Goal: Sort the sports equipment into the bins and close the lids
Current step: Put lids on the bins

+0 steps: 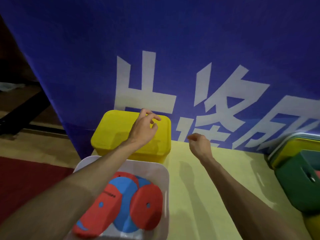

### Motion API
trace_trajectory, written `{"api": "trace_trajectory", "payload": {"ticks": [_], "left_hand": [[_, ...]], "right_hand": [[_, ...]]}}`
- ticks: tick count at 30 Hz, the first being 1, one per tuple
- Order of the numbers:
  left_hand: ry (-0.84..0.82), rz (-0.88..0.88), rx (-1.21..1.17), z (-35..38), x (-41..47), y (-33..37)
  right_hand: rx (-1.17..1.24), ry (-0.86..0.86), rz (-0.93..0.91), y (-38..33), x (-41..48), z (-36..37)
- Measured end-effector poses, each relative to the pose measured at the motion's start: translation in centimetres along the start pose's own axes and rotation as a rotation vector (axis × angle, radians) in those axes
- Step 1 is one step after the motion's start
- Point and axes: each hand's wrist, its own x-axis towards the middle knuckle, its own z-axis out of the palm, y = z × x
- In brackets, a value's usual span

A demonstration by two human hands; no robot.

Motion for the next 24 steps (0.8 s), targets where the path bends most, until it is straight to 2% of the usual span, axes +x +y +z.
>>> {"api": "trace_trajectory", "payload": {"ticks": [2, 5, 13, 19, 24], "left_hand": [[0.021, 0.026, -0.006, 2.0, 0.4, 2.8], [-0.045, 0.041, -0.029, 5.9, 1.1, 7.0], [-0.143, 0.011, -0.087, 20.1, 2.2, 20.7], [-0.323, -0.131, -0.113, 28.8, 2.6, 27.4], [-0.362, -0.245, -0.226, 33.3, 3.1, 30.2]], "right_hand": [[-0.004, 0.0, -0.006, 1.7, 0.8, -2.0], [-0.009, -0.019, -0.012, 5.6, 2.3, -6.0], [-0.103, 0.009, -0.065, 18.3, 7.0, -20.9], [-0.13, 0.044, -0.078, 24.9, 9.1, -28.9], [-0.169, -0.003, -0.093, 29.7, 11.2, -32.7]]}}
